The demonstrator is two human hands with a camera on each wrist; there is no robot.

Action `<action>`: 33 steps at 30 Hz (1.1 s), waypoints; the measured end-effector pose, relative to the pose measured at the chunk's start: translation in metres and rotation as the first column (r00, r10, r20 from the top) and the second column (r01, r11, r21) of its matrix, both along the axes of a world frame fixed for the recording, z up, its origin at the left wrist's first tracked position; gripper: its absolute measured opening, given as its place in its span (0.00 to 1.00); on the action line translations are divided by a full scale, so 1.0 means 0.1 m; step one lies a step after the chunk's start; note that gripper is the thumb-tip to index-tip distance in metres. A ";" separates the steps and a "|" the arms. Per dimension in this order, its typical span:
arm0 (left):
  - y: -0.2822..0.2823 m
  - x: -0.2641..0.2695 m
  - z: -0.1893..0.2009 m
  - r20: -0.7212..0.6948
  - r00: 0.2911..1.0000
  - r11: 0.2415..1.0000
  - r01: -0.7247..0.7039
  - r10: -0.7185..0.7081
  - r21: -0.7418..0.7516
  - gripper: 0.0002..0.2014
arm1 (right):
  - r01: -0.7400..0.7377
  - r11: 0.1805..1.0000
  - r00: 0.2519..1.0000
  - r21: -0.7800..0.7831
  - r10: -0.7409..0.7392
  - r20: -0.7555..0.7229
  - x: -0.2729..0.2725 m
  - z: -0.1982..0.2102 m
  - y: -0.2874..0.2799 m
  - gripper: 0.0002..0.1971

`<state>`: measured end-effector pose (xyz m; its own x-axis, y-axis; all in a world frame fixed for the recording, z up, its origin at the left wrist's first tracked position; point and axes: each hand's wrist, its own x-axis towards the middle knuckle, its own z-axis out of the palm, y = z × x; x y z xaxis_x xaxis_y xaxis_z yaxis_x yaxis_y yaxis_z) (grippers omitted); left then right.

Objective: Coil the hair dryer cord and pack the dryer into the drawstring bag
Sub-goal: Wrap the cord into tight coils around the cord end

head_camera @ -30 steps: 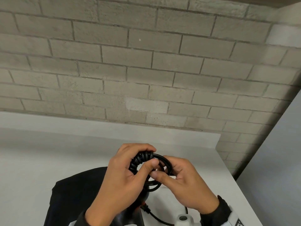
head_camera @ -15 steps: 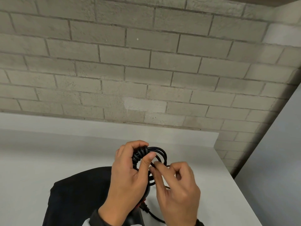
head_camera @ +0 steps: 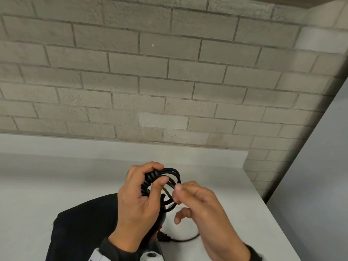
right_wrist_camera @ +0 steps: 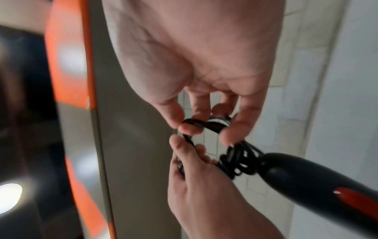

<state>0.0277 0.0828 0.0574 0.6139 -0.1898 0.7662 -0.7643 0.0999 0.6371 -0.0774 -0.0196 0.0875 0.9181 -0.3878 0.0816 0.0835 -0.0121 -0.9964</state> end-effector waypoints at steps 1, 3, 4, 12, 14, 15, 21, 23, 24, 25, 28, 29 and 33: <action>0.00 -0.01 0.00 0.023 1.000 1.000 -0.013 0.013 0.014 0.14 | -0.071 0.996 0.997 0.057 0.070 0.015 -0.03 0.04 -0.05 0.19; -0.01 0.00 0.00 0.032 0.999 0.999 -0.020 0.019 0.025 0.12 | -0.125 0.992 0.992 -0.022 0.125 0.026 -0.08 0.05 -0.13 0.19; -0.01 0.01 0.00 0.015 1.000 1.000 -0.016 0.016 0.018 0.10 | -0.103 0.984 0.993 -0.147 0.109 0.036 -0.10 0.04 -0.13 0.17; -0.05 0.04 -0.02 -0.026 1.000 1.000 -0.013 0.013 -0.006 0.10 | 0.240 0.839 0.965 -0.488 -0.150 0.216 -0.21 -0.18 0.10 0.04; -0.05 0.04 -0.03 -0.011 1.000 1.000 -0.011 0.011 -0.002 0.10 | 0.172 0.914 0.981 -0.367 -0.125 0.150 -0.23 -0.13 0.08 0.05; -0.05 0.04 -0.03 0.001 1.000 1.000 -0.014 0.014 0.004 0.11 | 0.081 0.958 0.994 -0.276 -0.056 0.095 -0.24 -0.10 0.06 0.05; -0.08 0.00 -0.04 0.035 0.999 1.000 -0.009 0.008 0.028 0.14 | -0.371 0.835 0.928 0.405 0.336 0.159 -0.28 -0.08 -0.11 0.14; -0.08 0.00 -0.04 0.027 1.000 0.999 -0.009 0.008 0.039 0.14 | -0.306 0.896 0.951 0.321 0.274 0.143 -0.31 -0.14 -0.10 0.14; -0.08 0.01 -0.04 0.017 1.000 0.999 -0.006 0.005 0.039 0.14 | -0.213 0.964 0.974 0.160 0.196 0.114 -0.33 -0.19 -0.08 0.13; -0.08 0.02 -0.04 0.007 1.000 0.999 -0.001 0.001 0.036 0.13 | -0.063 0.995 0.992 -0.080 0.071 0.107 -0.35 -0.25 -0.05 0.11; -0.06 0.05 -0.04 -0.005 1.000 0.999 0.021 -0.021 0.024 0.11 | 0.252 0.815 0.954 -0.522 -0.120 0.274 -0.32 -0.44 0.04 0.02; -0.06 0.05 -0.04 0.000 1.000 0.999 0.026 -0.026 0.026 0.11 | 0.288 0.805 0.939 -0.518 -0.132 0.318 -0.31 -0.49 0.06 0.03; -0.07 0.05 -0.04 0.002 0.999 0.999 0.033 -0.033 0.028 0.12 | 0.288 0.935 0.920 -0.208 -0.210 0.331 -0.32 -0.51 0.09 0.04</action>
<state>0.0327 0.0763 0.0539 0.6048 -0.2311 0.7621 -0.7626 0.1077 0.6379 -0.1094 -0.0110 0.0361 0.7116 -0.5316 0.4593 0.3380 -0.3141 -0.8872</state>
